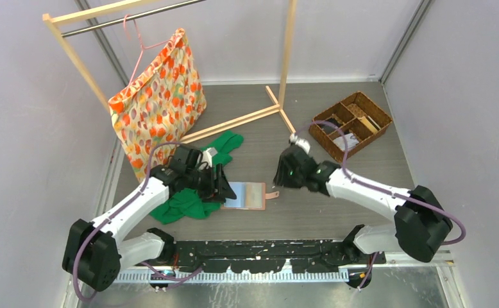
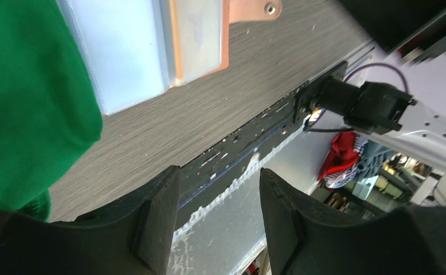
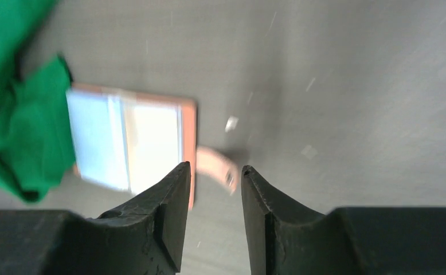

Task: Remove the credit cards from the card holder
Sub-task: Remove the credit card from the card holder.

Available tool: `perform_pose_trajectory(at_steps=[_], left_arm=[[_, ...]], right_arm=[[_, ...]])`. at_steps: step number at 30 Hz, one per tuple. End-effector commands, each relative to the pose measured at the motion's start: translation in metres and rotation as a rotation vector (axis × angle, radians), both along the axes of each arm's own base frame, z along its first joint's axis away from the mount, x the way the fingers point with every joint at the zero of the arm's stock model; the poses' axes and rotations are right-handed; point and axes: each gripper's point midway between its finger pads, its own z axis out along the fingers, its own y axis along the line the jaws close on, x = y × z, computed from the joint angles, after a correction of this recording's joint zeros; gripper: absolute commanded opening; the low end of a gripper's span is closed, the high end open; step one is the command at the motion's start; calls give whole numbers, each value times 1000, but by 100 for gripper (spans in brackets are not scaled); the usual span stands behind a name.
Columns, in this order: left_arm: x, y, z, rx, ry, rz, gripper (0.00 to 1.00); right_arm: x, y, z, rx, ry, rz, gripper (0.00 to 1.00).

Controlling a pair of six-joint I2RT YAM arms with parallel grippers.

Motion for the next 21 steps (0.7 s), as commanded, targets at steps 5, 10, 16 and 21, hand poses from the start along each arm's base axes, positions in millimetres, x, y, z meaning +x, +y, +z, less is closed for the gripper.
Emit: perform_pose_trajectory(at_steps=[5,10,16,21], left_arm=[[27,-12,-23,30,-51,15,55],[40,-22,-39,20,-17,16,52],[48,-16,-53,68,-22,62,52],[48,-9,-74,122,12,93,52]], right_arm=[[-45,71,-24,379,142,-77,43],[-46,89,-28,415,162,-56,43],[-45,100,-27,440,156,-41,44],[-49,107,-22,451,162,-18,44]])
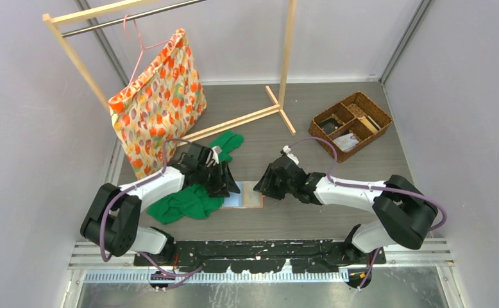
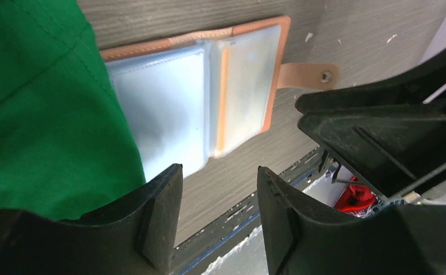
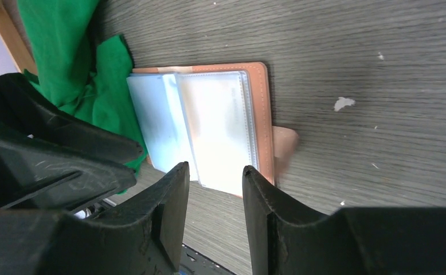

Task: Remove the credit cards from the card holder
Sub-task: Remove the credit card from the card holder.

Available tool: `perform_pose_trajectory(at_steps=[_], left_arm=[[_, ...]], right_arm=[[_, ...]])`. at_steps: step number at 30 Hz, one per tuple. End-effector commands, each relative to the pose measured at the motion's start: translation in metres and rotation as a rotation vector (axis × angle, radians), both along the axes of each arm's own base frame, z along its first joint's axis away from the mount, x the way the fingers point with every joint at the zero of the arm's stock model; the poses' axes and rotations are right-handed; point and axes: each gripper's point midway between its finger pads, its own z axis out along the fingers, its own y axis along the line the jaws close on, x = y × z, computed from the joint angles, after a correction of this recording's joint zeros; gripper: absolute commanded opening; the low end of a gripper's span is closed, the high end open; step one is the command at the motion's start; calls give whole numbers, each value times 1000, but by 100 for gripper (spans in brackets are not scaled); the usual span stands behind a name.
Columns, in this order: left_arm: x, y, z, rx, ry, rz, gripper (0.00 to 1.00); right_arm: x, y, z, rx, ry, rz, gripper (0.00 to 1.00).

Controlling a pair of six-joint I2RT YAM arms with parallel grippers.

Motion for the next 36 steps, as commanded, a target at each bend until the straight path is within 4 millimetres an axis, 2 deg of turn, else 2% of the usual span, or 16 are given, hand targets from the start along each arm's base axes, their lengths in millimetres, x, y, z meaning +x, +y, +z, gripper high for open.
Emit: perform_pose_trajectory(at_steps=[1,7,12,16,20,24,29,36], left_arm=[[10,3,-17,34,-2,43,52],[9,4,-33,50,37,58,51],[10,5,-35,69,37,43,51],[9,3,-36,57,44,35,51],[8,2,-37,51,49,31,51],[8,2,-38,54,50,25,51],[8,2,-37,54,53,26,51],[6,4,-31,53,38,26,51]], right_arm=[[8,21,30,79,-60,5,45],[6,27,30,55,-76,32,46],[9,24,3,-19,-53,25,47],[2,20,-28,-84,14,38,47],[2,30,-34,-46,27,48,48],[-3,42,-32,9,45,83,49],[-3,62,-18,147,34,106,50],[-3,66,5,236,-16,101,49]])
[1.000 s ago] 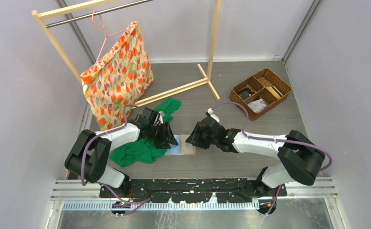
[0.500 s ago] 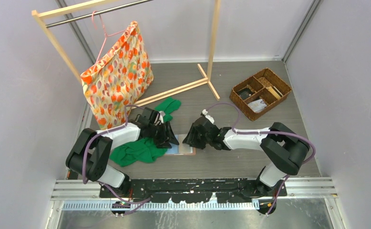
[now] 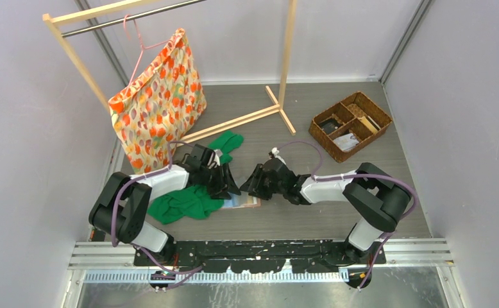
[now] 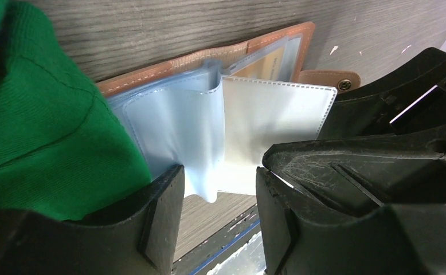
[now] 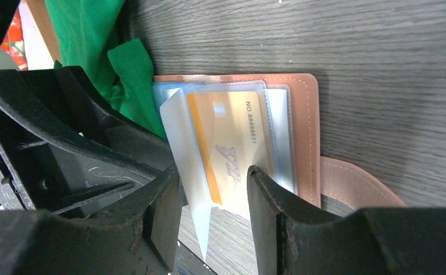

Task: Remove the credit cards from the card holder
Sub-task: Remove the credit card from the card holder.

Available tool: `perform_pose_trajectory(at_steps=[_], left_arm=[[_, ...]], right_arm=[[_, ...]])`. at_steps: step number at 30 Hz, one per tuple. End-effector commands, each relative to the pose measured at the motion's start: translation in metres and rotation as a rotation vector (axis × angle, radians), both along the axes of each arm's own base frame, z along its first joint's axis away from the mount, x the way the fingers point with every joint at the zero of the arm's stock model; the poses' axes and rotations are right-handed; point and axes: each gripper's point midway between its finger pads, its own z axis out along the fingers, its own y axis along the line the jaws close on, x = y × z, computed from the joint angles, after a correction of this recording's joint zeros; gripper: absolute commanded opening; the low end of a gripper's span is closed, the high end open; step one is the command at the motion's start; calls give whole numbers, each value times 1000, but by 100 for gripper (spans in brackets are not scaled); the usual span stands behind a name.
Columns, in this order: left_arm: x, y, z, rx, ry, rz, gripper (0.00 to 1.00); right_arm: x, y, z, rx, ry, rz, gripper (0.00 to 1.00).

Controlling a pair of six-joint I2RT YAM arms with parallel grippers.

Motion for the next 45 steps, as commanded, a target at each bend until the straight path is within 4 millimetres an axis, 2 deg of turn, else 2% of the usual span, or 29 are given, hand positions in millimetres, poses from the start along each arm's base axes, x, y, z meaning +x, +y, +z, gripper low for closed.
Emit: perform_pose_trajectory(at_steps=[1,9,14,17,22,28,32,34,36,39,42,45], left_arm=[[3,7,-3,45,-37,2,51],[2,15,14,73,-66,21,51],[7,45,38,188,-167,110,52],[7,55,56,205,-201,152,52],[3,68,79,208,-244,243,52],[1,57,103,51,-331,282,52],[-2,51,103,13,-321,264,52],[-3,46,104,-16,-318,253,52],[-2,40,104,-49,-314,249,52],[-1,32,102,-98,-301,239,52],[2,25,101,-134,-290,235,52],[7,18,103,-173,-294,234,52]], right_arm=[[-8,15,25,104,-33,43,49],[-8,26,43,154,-67,90,49],[-9,38,55,193,-93,130,46],[-11,50,62,209,-107,164,46],[-9,68,59,213,-101,192,46],[3,71,22,142,-41,128,47],[2,71,-2,113,10,111,46],[1,72,-5,117,23,115,45],[-1,73,1,138,23,120,44],[-3,68,23,164,-18,130,44],[-3,56,44,146,-78,121,44],[-3,39,57,103,-126,103,44]])
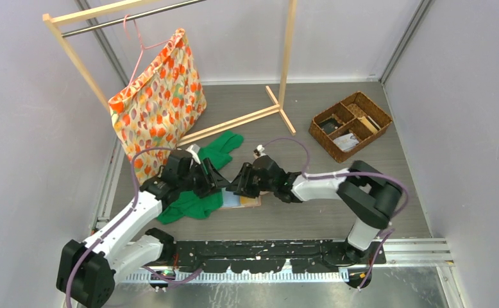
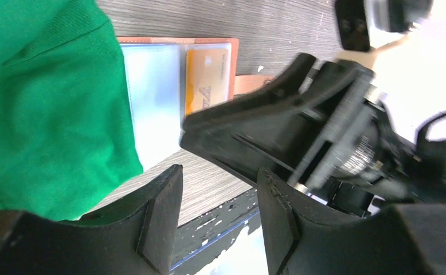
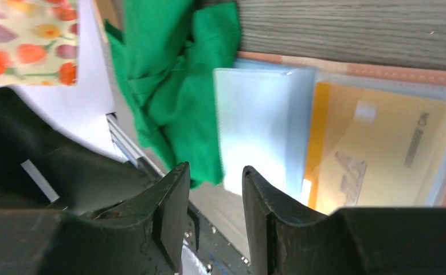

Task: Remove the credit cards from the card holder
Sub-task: Remove the credit card from the card holder.

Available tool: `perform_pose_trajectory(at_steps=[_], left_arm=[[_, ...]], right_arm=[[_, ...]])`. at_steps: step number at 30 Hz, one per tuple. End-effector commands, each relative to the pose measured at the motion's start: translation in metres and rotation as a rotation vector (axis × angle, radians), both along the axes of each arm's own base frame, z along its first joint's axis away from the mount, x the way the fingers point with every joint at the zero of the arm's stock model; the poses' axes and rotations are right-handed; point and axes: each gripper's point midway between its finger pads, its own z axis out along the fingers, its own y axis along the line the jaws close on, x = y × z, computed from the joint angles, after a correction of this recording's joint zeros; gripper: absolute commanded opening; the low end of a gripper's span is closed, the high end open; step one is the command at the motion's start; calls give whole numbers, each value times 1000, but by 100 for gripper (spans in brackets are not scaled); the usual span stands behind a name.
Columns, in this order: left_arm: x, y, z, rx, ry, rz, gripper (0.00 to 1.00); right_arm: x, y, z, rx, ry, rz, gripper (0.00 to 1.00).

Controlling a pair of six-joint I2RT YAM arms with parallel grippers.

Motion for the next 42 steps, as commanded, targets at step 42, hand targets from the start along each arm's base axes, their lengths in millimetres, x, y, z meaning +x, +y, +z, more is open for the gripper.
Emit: perform_pose_trajectory(at_steps=[42], left_arm=[[16,-49,-83,-16,133,-141,41]], right_arm=[[17,-80,-35,-152,23,-84,41]])
